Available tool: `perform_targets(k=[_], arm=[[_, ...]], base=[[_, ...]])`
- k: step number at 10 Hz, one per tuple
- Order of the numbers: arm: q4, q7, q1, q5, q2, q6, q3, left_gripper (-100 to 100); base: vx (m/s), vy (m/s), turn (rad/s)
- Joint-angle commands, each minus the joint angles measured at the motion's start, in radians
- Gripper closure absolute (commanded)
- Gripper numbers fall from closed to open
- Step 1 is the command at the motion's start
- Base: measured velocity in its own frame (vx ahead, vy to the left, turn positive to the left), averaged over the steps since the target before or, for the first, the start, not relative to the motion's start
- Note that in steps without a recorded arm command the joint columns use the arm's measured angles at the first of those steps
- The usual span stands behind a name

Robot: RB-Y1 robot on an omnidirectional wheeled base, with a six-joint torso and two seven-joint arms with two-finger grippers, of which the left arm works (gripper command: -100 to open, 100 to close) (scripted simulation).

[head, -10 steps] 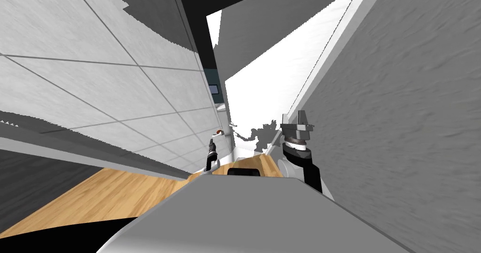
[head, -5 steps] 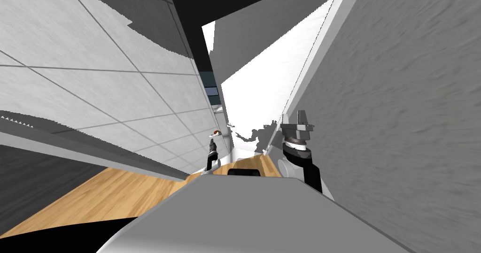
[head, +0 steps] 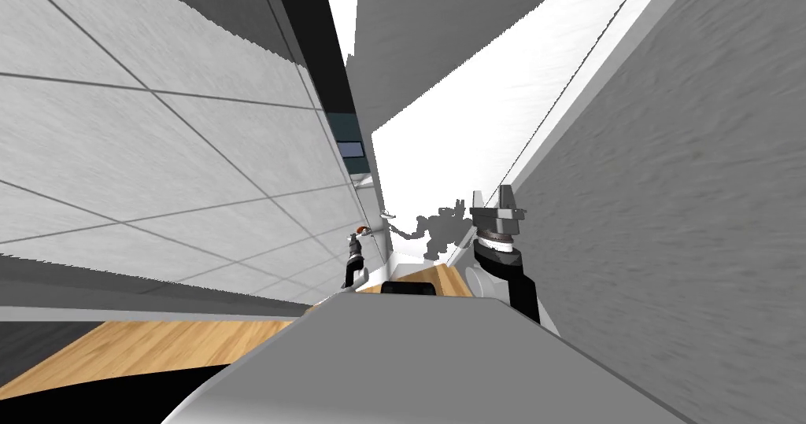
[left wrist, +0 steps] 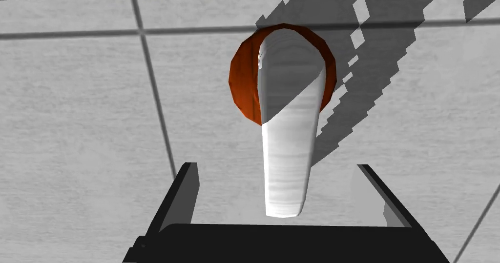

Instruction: Push the door open

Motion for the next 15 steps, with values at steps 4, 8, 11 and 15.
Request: perform_targets(k=[4, 8, 11, 15], arm=[[0.003, 0.001, 0.004, 0.001, -0.018, -0.009, 0.002, 100], [0.003, 0.001, 0.004, 0.001, -0.018, -0.009, 0.002, 100], [0.022, -0.028, -0.008, 0.029, 0.011, -0.03, 0.045, 100], [0.039, -0.057, -0.024, 0.057, 0.032, -0.054, 0.089, 100]], base=[[0.098, 0.054, -0.014], [-0.016, -0.009, 0.001], [-0.016, 0.078, -0.127], [-0.015, 0.106, -0.092]])
